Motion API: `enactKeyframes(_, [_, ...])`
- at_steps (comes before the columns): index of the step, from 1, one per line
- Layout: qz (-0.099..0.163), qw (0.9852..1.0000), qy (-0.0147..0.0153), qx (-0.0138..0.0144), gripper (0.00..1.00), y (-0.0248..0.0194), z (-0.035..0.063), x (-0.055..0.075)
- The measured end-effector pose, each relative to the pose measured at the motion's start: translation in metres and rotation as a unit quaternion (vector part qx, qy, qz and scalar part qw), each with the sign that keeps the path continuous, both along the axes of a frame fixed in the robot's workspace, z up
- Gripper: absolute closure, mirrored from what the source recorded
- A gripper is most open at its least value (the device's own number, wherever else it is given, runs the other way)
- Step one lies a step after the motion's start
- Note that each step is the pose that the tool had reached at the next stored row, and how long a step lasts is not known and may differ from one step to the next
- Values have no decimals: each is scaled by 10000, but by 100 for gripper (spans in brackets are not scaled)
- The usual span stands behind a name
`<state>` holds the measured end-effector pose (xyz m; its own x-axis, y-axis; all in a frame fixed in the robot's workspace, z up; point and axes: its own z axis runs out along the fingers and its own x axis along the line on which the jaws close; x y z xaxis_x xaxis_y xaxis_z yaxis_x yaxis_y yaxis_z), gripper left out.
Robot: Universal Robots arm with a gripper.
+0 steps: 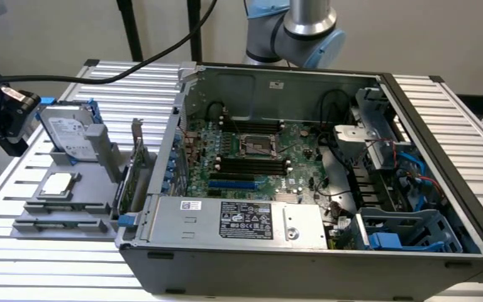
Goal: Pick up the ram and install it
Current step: 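Pick up the ram and move it above insertion slot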
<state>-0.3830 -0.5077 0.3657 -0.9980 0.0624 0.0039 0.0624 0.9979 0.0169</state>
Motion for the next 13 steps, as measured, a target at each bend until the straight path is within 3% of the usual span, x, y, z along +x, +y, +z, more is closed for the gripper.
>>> enactKeyframes(3, [239, 9997, 0, 0, 89, 0, 0, 0])
enactKeyframes(7, [601, 9982, 0, 0, 89, 0, -1, 0])
enactKeyframes(13, [1143, 9934, 1, 0, 89, 0, -8, 0])
